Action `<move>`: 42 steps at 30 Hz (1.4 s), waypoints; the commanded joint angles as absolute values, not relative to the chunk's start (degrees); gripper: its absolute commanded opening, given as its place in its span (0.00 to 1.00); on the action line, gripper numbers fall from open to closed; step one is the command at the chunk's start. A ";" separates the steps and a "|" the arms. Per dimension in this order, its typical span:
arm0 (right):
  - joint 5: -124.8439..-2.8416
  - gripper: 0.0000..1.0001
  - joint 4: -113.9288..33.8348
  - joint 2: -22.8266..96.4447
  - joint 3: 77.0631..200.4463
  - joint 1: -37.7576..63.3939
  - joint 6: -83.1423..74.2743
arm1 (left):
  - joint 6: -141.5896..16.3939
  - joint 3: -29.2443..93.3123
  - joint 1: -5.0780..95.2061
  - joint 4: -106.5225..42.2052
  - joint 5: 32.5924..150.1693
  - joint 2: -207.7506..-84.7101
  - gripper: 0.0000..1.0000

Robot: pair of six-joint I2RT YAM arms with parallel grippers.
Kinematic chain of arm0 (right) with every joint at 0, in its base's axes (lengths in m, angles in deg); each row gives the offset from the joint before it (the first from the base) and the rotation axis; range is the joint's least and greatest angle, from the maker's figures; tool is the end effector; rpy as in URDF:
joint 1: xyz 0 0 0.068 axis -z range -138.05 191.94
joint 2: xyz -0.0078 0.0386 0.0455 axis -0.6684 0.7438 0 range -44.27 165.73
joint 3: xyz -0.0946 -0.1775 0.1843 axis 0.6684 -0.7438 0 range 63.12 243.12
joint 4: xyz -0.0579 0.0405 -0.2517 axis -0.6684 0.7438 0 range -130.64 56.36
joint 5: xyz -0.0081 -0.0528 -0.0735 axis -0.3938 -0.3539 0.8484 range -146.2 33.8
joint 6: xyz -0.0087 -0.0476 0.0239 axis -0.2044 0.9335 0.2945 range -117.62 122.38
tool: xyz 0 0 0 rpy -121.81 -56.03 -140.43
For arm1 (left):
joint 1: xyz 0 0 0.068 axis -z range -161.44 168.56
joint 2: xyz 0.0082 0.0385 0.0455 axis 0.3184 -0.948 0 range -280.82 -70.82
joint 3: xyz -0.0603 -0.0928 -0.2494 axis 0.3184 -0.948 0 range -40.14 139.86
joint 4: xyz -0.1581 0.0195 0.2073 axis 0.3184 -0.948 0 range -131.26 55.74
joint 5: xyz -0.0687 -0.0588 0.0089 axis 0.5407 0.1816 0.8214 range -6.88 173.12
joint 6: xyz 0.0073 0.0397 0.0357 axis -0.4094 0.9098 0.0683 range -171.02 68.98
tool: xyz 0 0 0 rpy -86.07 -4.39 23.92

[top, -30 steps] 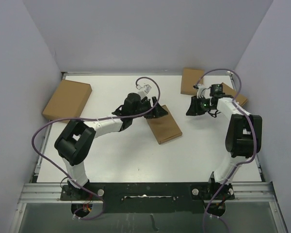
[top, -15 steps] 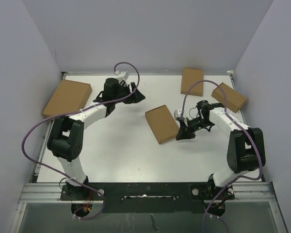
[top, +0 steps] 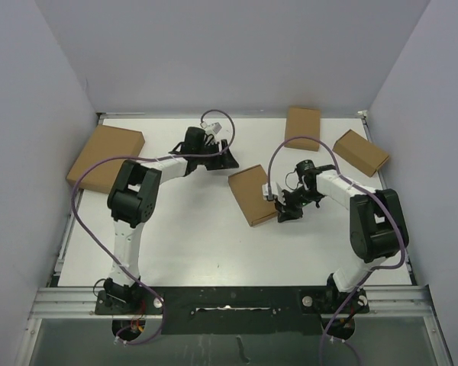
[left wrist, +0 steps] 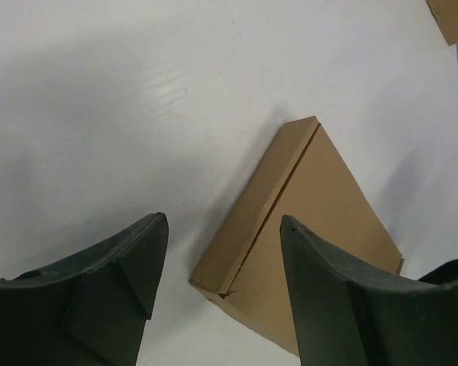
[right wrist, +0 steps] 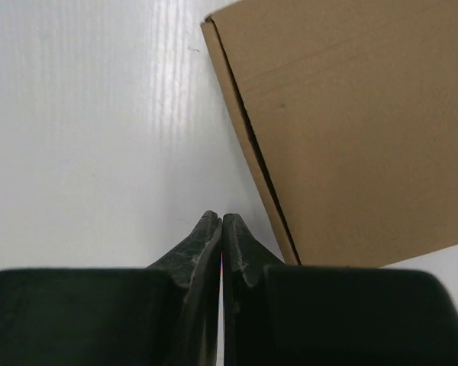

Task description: Fold the paper box

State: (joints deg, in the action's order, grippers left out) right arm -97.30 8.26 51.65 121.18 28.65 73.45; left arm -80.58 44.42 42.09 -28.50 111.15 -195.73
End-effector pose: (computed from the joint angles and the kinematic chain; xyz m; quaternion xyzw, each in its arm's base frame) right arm 0.2701 0.0880 0.1724 -0.6358 0.6869 0.2945 0.1926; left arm 0.4366 -0.2082 0.1574 0.0672 0.8637 -0.3934 0.3077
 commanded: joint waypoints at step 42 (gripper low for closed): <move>-89.04 0.35 -4.13 35.40 126.08 48.49 49.12 | -84.79 10.99 55.38 -24.57 97.10 -160.29 0.65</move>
